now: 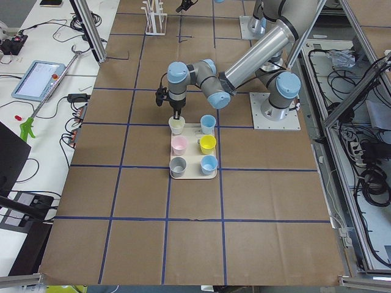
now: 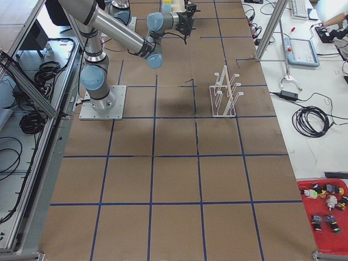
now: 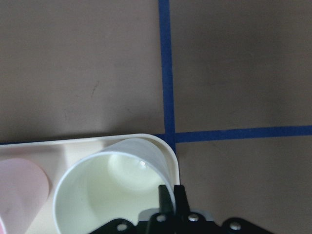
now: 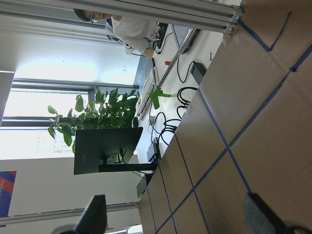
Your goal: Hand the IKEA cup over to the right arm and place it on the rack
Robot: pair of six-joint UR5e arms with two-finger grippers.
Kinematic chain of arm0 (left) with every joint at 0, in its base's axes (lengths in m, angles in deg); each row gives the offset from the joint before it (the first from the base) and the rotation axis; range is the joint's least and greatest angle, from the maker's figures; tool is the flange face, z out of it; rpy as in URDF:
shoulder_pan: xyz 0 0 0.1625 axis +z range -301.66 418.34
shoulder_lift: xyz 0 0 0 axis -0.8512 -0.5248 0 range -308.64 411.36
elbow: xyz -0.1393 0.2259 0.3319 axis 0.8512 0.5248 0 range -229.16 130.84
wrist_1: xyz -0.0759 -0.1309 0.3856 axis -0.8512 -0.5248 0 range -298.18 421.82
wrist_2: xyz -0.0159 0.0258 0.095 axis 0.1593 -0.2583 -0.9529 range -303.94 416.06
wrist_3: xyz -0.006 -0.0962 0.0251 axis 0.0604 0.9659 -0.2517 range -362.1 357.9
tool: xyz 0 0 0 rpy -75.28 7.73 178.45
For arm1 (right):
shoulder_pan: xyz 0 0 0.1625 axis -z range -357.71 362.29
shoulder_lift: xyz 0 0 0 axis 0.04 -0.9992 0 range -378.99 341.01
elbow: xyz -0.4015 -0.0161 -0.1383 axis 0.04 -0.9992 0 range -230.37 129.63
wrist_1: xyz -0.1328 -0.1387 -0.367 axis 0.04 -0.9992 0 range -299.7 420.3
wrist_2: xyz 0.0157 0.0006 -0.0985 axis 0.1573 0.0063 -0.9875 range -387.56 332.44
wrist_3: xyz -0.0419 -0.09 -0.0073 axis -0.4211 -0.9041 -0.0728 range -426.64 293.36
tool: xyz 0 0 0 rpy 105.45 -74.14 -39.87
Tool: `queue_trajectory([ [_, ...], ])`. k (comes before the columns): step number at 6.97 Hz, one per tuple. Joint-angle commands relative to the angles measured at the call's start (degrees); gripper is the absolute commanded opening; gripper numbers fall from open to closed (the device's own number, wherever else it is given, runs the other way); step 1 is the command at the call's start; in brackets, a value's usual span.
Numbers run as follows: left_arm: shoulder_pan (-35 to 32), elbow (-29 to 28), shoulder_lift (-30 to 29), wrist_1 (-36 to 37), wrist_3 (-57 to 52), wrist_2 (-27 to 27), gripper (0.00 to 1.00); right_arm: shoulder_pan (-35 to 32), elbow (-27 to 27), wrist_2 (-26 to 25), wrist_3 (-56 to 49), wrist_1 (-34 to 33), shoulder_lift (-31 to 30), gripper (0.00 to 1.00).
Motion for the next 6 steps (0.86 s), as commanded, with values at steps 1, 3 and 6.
queue_trajectory([
  [1, -0.1, -7.4, 2.0, -11.0, -0.2, -0.1, 0.0, -0.6, 2.7, -7.9, 0.1, -0.2, -3.3, 1.0],
  [3, -3.1, -21.0, 2.3, -27.5, 0.1, -0.3, 0.0, -3.1, 3.4, -11.6, 10.4, -0.2, -4.0, 1.0],
  [6, -15.2, -30.4, 0.3, -34.1, -0.5, 0.8, 0.0, -4.1, 3.4, -11.6, 18.7, 0.0, -4.0, 1.0],
])
